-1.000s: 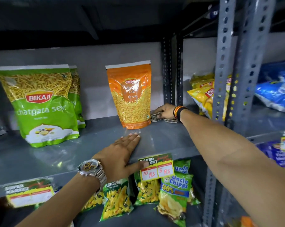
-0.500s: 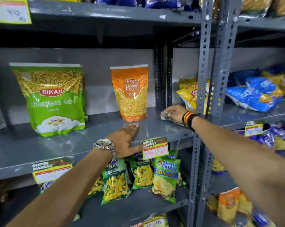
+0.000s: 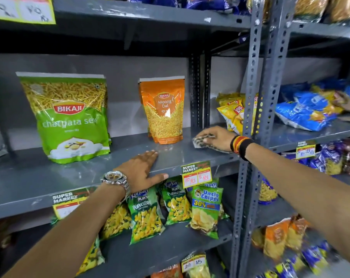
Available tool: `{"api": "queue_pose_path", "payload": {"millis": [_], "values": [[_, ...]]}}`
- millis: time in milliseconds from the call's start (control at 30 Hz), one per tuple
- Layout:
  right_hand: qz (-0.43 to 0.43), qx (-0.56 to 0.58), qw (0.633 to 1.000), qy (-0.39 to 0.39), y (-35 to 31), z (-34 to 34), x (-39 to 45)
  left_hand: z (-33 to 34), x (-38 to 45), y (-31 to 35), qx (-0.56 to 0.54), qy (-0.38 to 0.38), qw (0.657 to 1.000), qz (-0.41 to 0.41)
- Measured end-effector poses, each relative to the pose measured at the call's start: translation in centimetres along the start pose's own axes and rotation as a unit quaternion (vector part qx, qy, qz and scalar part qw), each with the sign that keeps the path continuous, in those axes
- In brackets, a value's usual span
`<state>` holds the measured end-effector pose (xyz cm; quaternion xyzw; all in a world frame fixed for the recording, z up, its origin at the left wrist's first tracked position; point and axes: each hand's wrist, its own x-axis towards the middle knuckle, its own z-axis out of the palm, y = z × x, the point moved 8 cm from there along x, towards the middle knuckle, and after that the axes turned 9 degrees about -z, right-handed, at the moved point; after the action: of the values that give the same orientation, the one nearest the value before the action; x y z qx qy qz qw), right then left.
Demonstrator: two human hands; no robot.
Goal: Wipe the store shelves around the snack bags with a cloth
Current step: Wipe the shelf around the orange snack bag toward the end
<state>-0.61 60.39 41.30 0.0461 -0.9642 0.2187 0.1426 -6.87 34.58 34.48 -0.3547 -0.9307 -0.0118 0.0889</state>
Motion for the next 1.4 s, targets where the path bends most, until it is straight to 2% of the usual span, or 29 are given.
{"api": "queue_pose_path", "payload": {"millis": [67, 133, 267, 300, 433, 667, 767, 900, 1033, 1133, 1267, 1400], "values": [[0.044, -0.027, 0.998, 0.029, 1.3, 0.0, -0.5, 0.0, 0.0, 0.0, -0.001, -0.001, 1.0, -0.005], [0.042, -0.032, 0.998, 0.046, 1.1, 1.0, -1.0, 0.1, -0.1, 0.1, 0.003, 0.001, 1.0, -0.006], [-0.034, 0.046, 0.997, -0.057, -1.7, 2.9, -2.0, 0.3, 0.0, 0.1, -0.001, 0.014, 1.0, 0.002], [-0.034, 0.053, 0.996, -0.059, -1.9, 2.3, -1.9, 0.2, 0.0, 0.1, -0.001, 0.018, 1.0, 0.003], [0.008, 0.044, 0.998, 0.04, -0.6, -1.1, 0.0, 0.1, 0.0, 0.1, -0.005, 0.016, 1.0, 0.0], [0.056, 0.013, 0.998, 0.036, 3.7, 0.9, 2.1, 0.4, -0.1, 0.0, 0.003, 0.005, 1.0, -0.006], [0.022, -0.026, 0.998, 0.057, 3.5, 1.5, 1.4, 0.4, 0.0, 0.1, 0.006, 0.004, 1.0, -0.005], [-0.061, 0.029, 0.998, -0.011, -1.8, 2.9, -2.1, 0.2, -0.2, 0.4, 0.007, 0.0, 1.0, 0.0], [-0.134, 0.12, 0.983, -0.041, -8.2, 6.2, -9.1, -0.9, -1.2, 1.3, 0.051, 0.015, 0.999, 0.002], [-0.159, 0.133, 0.978, -0.025, -8.5, 10.3, -13.8, -1.3, -4.1, 3.3, 0.082, 0.088, 0.992, 0.048], [-0.092, 0.207, 0.974, -0.021, -3.4, 16.6, -15.9, 1.4, -10.5, 5.0, 0.029, 0.205, 0.971, 0.117], [-0.034, 0.183, 0.979, -0.079, 0.6, 23.8, -14.8, 10.1, -14.6, 3.3, -0.006, 0.151, 0.983, 0.102]]}}
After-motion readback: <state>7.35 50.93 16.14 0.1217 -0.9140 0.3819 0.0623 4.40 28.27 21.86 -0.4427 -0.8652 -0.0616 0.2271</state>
